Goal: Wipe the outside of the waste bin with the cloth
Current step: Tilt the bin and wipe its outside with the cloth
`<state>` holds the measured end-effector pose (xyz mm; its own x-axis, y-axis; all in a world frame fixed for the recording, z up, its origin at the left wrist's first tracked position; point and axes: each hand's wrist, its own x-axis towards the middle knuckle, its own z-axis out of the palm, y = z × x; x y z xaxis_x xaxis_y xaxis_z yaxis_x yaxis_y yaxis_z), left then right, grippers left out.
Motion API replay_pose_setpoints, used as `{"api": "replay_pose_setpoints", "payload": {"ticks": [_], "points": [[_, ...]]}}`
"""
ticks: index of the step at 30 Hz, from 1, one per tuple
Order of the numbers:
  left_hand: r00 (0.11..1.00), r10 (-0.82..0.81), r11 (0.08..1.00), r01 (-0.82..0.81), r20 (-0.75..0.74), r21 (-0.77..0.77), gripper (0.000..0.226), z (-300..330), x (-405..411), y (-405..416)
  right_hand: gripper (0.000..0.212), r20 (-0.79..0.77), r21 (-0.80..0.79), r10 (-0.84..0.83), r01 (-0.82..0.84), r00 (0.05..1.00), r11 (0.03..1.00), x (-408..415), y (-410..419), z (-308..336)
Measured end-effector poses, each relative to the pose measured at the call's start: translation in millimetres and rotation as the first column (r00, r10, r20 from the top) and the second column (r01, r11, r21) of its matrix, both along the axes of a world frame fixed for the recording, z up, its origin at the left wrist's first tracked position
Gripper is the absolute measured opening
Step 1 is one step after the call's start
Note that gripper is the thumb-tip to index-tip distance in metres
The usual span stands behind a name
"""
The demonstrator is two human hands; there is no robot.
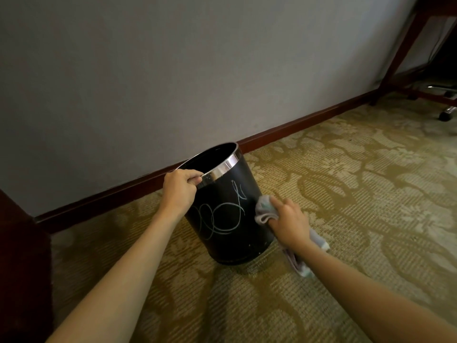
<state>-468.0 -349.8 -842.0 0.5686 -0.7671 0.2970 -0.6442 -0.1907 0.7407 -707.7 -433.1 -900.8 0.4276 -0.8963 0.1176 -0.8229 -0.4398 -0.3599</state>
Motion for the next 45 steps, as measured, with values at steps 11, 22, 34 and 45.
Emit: {"api": "replay_pose_setpoints", "payload": {"ticks": [11,22,34,45], "points": [[0.998,0.053,0.999,-0.052,-0.028,0.005,0.029,-3.5,2.3,0.0,0.064,0.396,-0.137,0.170,-0.125,0.902,0.983,60.8,13.8,45.6],[0.990,0.088,0.996,-0.088,-0.109,0.006,0.019,-2.4,16.2,5.8,0.051,-0.134,0.046,0.077,-0.071,0.988,0.996,-7.8,-1.5,-20.4],[0.992,0.075,0.997,-0.072,-0.098,0.039,0.018,3.3,8.9,4.0,0.061,0.408,-0.065,0.171,-0.159,0.897,0.985,63.6,11.6,47.8],[0.984,0.116,0.993,-0.111,-0.137,0.047,0.016,6.0,16.7,4.9,0.060,0.214,-0.198,0.242,-0.200,0.947,0.960,31.6,17.9,-6.8]]}}
